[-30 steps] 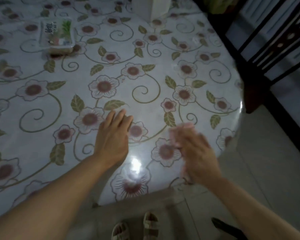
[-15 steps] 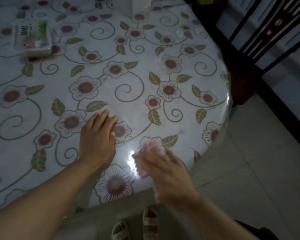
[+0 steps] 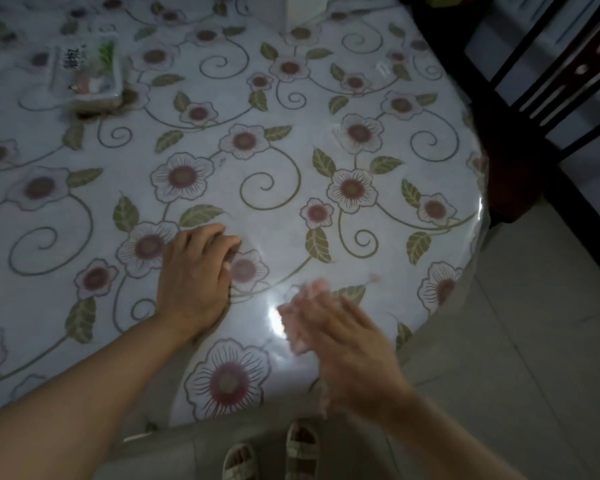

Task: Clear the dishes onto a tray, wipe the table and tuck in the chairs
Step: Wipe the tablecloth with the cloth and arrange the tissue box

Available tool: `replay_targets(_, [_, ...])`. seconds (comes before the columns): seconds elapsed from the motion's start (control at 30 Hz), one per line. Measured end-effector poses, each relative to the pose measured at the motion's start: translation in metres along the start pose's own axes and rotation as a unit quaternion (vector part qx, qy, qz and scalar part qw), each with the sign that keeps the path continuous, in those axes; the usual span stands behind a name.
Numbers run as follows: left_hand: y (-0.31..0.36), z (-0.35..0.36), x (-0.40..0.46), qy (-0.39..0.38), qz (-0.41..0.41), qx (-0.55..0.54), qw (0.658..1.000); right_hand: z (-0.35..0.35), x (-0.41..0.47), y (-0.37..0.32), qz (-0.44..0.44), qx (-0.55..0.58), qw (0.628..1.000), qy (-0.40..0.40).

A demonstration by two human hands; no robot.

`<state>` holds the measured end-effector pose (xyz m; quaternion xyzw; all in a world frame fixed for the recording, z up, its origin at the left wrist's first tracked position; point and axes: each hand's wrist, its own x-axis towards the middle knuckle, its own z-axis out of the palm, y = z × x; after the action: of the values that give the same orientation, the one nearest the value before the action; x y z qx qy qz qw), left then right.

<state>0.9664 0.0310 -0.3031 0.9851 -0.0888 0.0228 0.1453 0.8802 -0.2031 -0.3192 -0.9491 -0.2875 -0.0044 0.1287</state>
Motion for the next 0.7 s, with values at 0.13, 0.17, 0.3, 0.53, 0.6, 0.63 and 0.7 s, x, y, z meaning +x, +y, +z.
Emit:
replay_targets(0.13, [-0.015,-0.006,0.018,0.013,-0.029,-0.016,0.999,-0.027,0.025,0.1,0.194,-0.017,0.977,0.084])
replay_targets(0.17, [-0.021,-0.008,0.023,0.019,-0.045,-0.012,0.999,-0.032,0.035,0.118,0.245,-0.019,0.965,0.087])
replay_targets(0.3, [-0.038,-0.01,0.035,0.002,-0.087,0.012,0.996,-0.017,0.088,0.096,0.323,-0.023,0.939,0.115])
replay_targets(0.53, [-0.038,-0.019,0.036,-0.053,-0.099,0.021,0.993,0.007,0.112,-0.025,-0.008,0.041,0.999,0.009])
replay_targets(0.6, [-0.043,-0.025,0.042,-0.048,-0.087,0.004,0.995,-0.006,0.122,0.012,-0.025,0.02,0.999,-0.028])
replay_targets(0.63, [-0.048,-0.027,0.046,-0.04,-0.093,-0.004,0.995,-0.011,0.13,0.036,0.007,0.016,1.0,-0.023])
replay_targets(0.7, [-0.06,-0.03,0.057,-0.021,-0.143,-0.011,0.989,-0.021,0.153,0.083,0.121,-0.005,0.992,0.013])
